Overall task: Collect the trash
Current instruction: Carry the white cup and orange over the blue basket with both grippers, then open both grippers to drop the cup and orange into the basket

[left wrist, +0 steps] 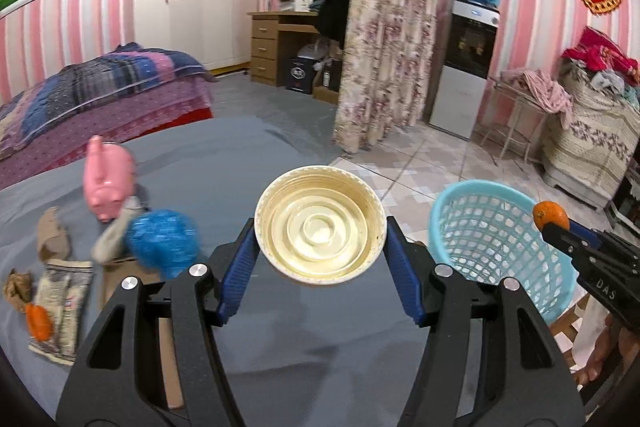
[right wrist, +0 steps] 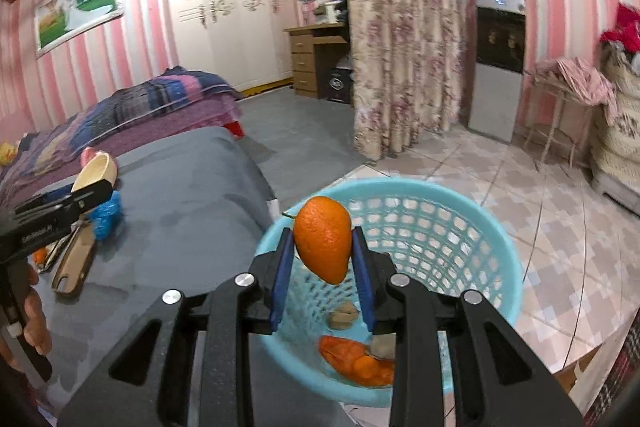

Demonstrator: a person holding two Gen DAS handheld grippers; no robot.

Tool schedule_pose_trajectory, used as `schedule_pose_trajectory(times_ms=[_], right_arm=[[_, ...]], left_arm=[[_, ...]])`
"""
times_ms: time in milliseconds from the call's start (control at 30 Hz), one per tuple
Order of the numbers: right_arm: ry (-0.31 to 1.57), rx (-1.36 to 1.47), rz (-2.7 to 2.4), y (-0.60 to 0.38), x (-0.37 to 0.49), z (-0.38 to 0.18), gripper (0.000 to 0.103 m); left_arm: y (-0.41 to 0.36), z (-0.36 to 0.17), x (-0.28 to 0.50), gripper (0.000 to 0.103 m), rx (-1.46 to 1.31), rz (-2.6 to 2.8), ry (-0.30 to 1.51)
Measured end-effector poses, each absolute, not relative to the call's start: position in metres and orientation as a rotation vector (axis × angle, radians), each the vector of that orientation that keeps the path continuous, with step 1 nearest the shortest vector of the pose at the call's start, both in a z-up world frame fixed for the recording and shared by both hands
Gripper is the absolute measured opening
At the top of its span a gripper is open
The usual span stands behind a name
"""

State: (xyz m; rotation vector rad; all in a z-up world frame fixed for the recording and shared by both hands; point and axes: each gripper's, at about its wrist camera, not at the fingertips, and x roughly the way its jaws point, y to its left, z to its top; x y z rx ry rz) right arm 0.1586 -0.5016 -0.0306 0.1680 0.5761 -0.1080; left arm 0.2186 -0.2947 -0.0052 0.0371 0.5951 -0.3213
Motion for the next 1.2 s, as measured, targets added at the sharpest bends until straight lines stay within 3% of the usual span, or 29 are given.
schedule_pose_trajectory(times_ms=[833, 967, 1200], right_arm=[[0.626, 0.238, -0.295, -0.580, 0.145, -0.057, 0.030], [0.634, 0.243, -0.293, -0.580, 0.145, -0.059, 0.030], [0.660, 0.232, -0.255, -0.564, 0.156, -0.068, 0.030]], left_arm=[[-0.451, -0.055, 0.234, 0.061, 0.188, -0.595, 0.670], [-0.444, -0.049, 0.241, 0.078, 0.188, -0.544, 0.627], [-0.411, -0.038, 0.255, 0.086, 0.169, -0.441, 0.601]])
